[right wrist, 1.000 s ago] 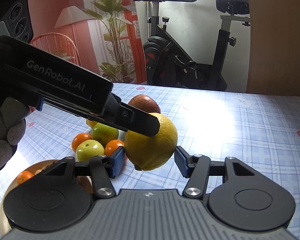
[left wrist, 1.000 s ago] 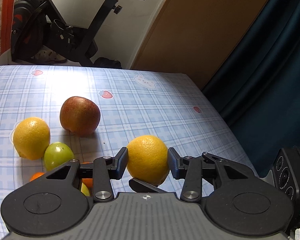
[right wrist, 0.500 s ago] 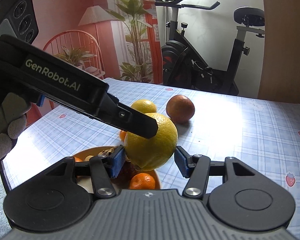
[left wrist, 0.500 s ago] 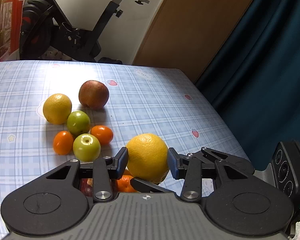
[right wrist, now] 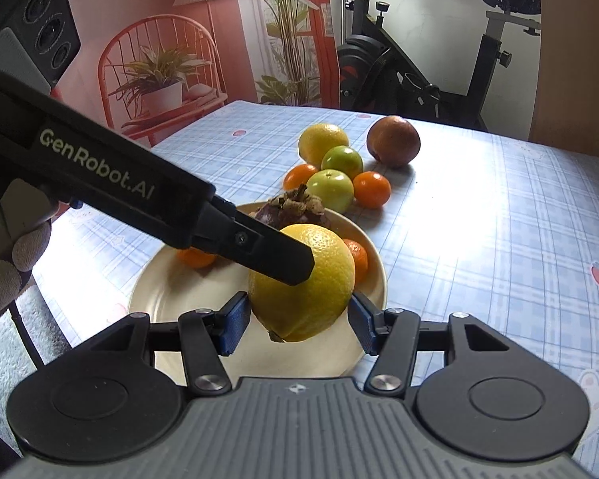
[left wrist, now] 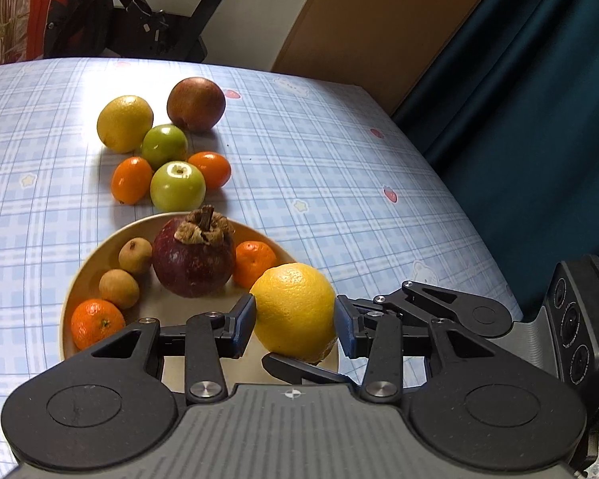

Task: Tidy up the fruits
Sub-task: 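Carry the yellow orange and lemon over the cream plate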

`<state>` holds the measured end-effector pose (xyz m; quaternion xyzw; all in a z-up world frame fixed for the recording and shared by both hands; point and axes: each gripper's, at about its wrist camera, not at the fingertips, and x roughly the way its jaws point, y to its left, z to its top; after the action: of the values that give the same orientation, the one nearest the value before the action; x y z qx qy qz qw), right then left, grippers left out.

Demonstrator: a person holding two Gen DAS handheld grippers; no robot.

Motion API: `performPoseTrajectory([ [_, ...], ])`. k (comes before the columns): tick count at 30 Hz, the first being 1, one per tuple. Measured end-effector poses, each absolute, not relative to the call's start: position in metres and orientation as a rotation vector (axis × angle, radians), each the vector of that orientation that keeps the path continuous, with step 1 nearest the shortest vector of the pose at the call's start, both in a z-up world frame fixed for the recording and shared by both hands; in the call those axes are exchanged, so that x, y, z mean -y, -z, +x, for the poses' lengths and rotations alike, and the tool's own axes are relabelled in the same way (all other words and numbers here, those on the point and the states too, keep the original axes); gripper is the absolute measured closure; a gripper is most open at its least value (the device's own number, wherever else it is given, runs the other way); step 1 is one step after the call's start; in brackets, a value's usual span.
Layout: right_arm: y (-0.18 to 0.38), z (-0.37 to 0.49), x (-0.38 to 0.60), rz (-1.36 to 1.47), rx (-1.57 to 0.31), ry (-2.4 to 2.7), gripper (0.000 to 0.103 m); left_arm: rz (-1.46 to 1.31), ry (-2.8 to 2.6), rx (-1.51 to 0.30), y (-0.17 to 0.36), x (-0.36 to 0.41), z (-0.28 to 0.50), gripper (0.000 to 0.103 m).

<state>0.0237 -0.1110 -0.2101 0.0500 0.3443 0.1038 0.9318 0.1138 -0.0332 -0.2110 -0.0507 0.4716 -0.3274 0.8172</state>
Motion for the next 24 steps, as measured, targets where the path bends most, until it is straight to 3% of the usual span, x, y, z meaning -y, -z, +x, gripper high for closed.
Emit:
performPoseTrajectory([
  [24,0.229,0.046,0.123,0.048,-0.74,-0.168,0.046,-0.187,0.678,-1.042,0.229,0.043,0.138,0.06],
])
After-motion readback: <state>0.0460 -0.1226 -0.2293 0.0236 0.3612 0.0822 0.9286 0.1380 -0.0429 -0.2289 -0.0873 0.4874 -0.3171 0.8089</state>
